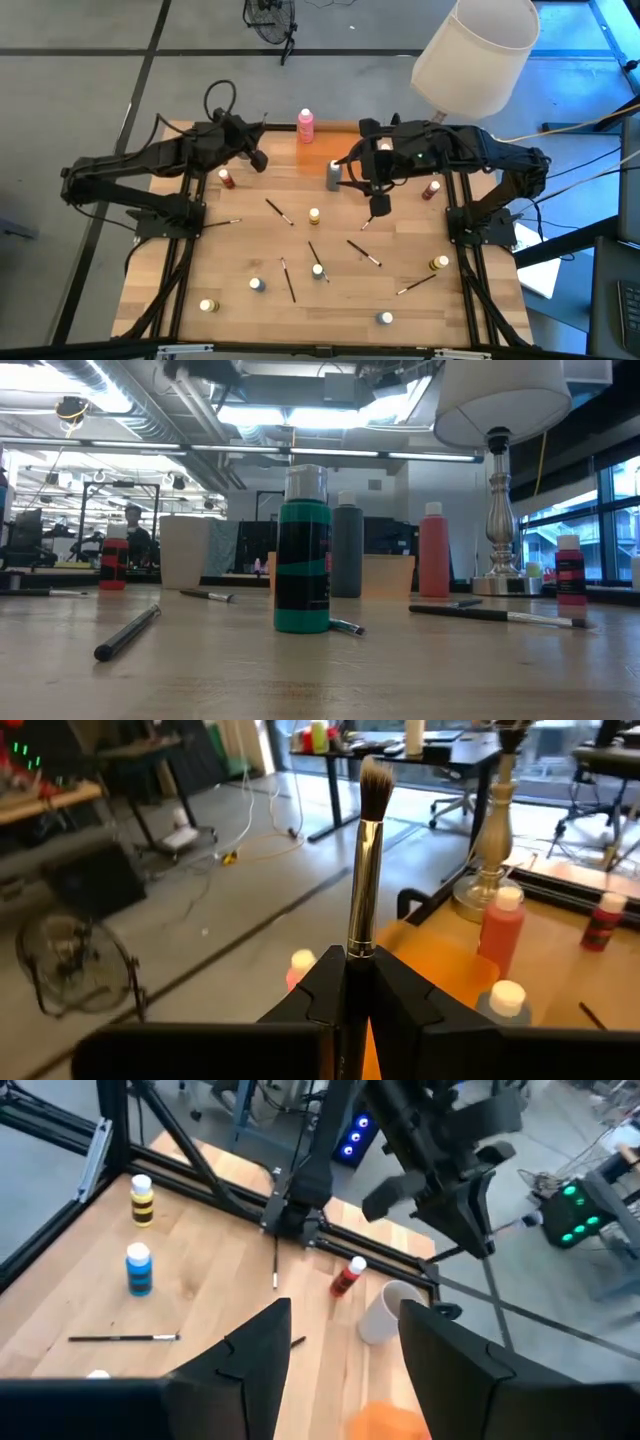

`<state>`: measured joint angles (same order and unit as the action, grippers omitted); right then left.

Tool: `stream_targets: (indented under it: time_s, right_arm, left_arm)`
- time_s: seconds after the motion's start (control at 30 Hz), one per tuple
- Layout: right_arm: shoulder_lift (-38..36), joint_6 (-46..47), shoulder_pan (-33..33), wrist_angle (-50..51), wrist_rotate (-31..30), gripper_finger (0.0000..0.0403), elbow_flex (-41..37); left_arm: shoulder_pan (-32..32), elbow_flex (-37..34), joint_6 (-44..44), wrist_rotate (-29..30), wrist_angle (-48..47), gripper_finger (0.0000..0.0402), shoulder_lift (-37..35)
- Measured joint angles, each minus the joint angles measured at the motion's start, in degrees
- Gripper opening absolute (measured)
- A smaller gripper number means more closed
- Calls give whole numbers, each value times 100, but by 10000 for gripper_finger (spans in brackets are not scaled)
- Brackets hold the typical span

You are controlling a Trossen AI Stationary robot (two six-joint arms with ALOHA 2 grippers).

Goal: Pick & Place Paint Supplies
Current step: Put the silver paint brush into the white cup

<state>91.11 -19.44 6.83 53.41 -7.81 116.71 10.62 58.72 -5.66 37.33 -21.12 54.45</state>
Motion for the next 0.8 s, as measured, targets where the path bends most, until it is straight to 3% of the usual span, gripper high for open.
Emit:
stream_targets:
  time_s: [0.37,0.57,0.8]
  right_arm:
    - [0,249,-330,167,509,188,0]
    - [0,51,-356,-46,507,188,0]
    - [0,-50,-472,-138,489,188,0]
  left_arm:
    - [717,-2125,-366,-397,1863,22,-1369]
    - [1190,-2779,-403,-398,2138,22,-1920]
    - [1695,-3299,-853,-246,2865,22,-1911]
